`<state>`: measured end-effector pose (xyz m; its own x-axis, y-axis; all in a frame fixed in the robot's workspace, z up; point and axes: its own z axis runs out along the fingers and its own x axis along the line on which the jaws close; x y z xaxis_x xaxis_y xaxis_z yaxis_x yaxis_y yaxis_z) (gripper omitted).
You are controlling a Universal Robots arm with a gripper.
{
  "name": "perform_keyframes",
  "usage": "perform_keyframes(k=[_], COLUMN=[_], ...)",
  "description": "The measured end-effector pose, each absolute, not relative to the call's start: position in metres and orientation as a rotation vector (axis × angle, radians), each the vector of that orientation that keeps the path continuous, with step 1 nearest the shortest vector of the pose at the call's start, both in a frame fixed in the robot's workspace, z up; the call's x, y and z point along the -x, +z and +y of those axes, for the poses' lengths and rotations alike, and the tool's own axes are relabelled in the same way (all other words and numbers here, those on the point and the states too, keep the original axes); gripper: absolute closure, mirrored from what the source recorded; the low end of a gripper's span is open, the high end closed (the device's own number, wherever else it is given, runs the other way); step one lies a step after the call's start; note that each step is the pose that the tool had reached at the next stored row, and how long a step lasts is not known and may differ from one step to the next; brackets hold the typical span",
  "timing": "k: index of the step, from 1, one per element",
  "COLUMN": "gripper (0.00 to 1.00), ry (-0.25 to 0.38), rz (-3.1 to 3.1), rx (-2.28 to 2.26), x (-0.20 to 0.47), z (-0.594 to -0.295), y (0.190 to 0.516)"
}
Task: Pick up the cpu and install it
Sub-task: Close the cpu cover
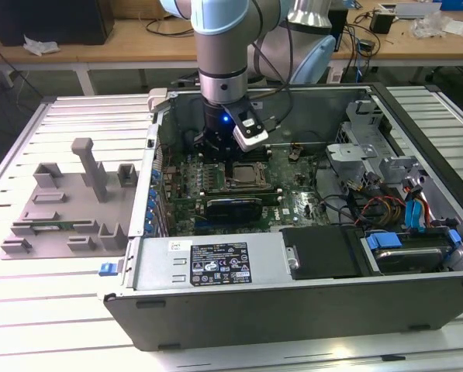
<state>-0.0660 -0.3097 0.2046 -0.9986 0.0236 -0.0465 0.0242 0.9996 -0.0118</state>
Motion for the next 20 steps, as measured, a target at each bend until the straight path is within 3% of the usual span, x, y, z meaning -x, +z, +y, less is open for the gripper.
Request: perform_keyframes(k=[20], gripper=[0.89], ry=[-0.028], rz=[3.095], rx=[-0.037], x=[0.0663], z=[-0.3151], y=[0.2031])
